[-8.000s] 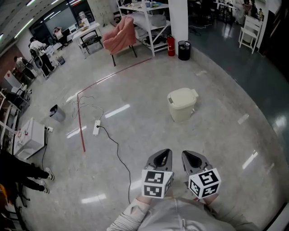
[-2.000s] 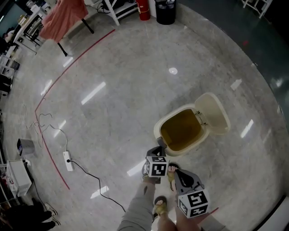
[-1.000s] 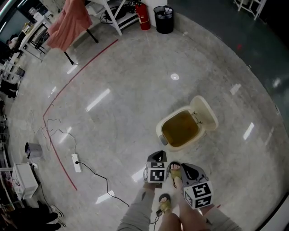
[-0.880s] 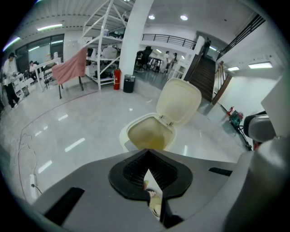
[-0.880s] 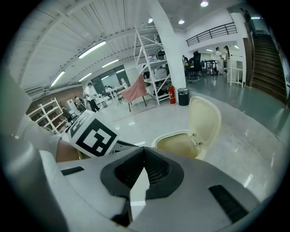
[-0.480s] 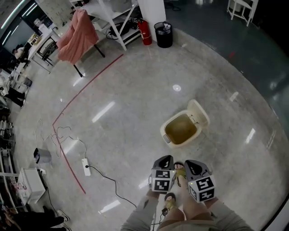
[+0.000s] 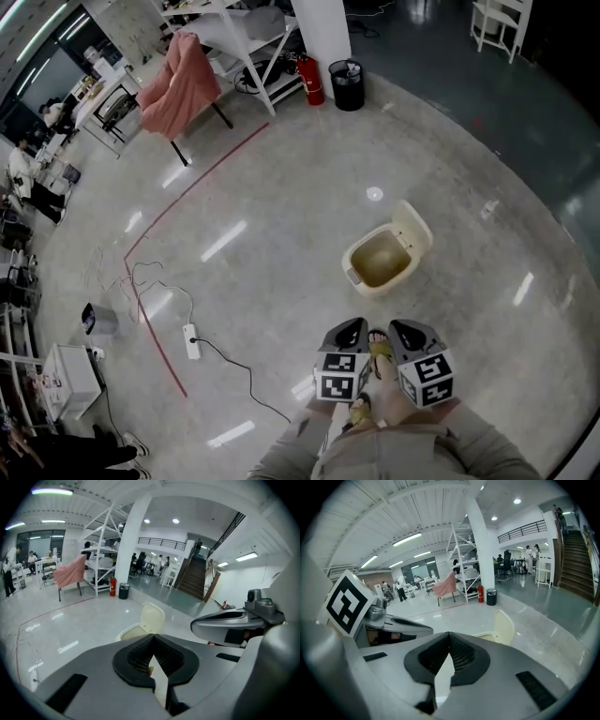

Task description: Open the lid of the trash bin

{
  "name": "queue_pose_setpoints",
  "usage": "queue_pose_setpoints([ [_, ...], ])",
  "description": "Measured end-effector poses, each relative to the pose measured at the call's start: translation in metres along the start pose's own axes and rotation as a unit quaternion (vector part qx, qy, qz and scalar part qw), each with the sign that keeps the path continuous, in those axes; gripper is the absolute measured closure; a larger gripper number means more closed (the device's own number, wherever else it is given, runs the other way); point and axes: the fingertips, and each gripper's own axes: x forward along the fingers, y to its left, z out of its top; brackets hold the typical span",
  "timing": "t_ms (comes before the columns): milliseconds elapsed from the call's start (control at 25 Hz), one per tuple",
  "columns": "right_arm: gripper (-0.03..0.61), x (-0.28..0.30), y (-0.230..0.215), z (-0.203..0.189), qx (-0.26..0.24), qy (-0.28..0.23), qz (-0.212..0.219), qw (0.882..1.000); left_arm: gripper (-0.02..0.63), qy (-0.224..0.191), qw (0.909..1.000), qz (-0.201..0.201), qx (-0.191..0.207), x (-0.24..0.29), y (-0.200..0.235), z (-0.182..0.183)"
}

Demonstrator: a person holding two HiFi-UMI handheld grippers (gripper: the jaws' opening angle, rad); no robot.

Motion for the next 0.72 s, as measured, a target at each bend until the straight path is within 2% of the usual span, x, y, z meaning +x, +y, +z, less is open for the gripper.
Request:
queue_pose_setpoints([
  [360,0.58,-0.056,0.038,0.02,-0.014,-0.041,0.022,0.999,0.609,-0.058,0.9978,-0.029,0.013,-0.073,-0.043,0.024],
  [720,0.58,-0.086,0.06,0.012,-0.023,-0.045,0.034,0.998,0.609,-0.082,0.9965,-0.016,0.002,-0.118,-0.046,0.016],
])
